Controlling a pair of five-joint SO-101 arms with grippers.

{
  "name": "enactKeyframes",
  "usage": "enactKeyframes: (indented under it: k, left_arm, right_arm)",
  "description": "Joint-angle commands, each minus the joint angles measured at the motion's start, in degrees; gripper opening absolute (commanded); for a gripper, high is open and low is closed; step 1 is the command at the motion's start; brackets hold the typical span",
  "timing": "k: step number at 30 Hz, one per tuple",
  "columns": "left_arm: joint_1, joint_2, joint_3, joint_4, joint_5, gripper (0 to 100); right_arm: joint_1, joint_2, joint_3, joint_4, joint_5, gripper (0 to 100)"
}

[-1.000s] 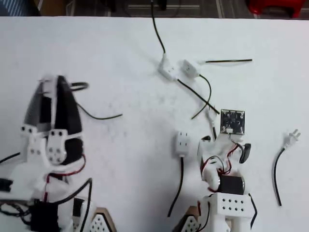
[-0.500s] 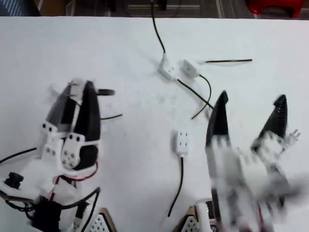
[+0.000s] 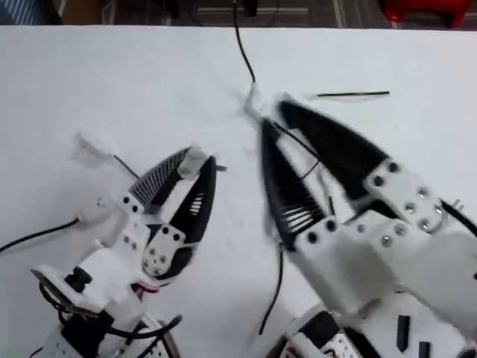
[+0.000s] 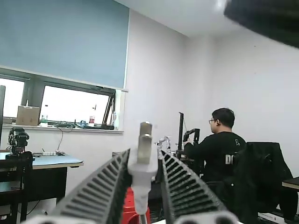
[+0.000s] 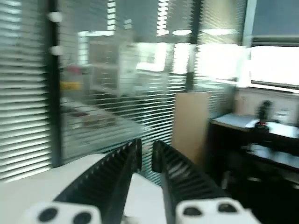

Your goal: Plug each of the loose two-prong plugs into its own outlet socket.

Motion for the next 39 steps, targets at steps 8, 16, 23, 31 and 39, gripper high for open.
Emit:
enactKeyframes:
  k: [8, 16, 23, 31, 39]
  left_arm:
    - [0.6, -0.1, -0.1, -0.7, -0.5, 2]
    - [0.6, -0.1, 1.9, -0.7, -0.5, 2]
    - [0.6, -0.2, 2.0, -0.7, -0.5, 2]
    - [0.5, -0.2, 1.8, -0.7, -0.5, 2]
    - [0.5, -0.2, 1.8, -0.8, -0.5, 2]
  right_arm:
    - [-8.9, 23.1, -14.9, 18.3, 3.4, 2.4]
    - [-11.1, 23.1, -14.4, 23.1, 14.1, 2.3]
    - [-2.3, 23.4, -14.3, 24.7, 14.5, 2.3]
    - [11.6, 23.6, -13.6, 25.2, 14.6, 2.3]
    - [18.5, 22.4, -8.9, 24.1, 22.8, 2.3]
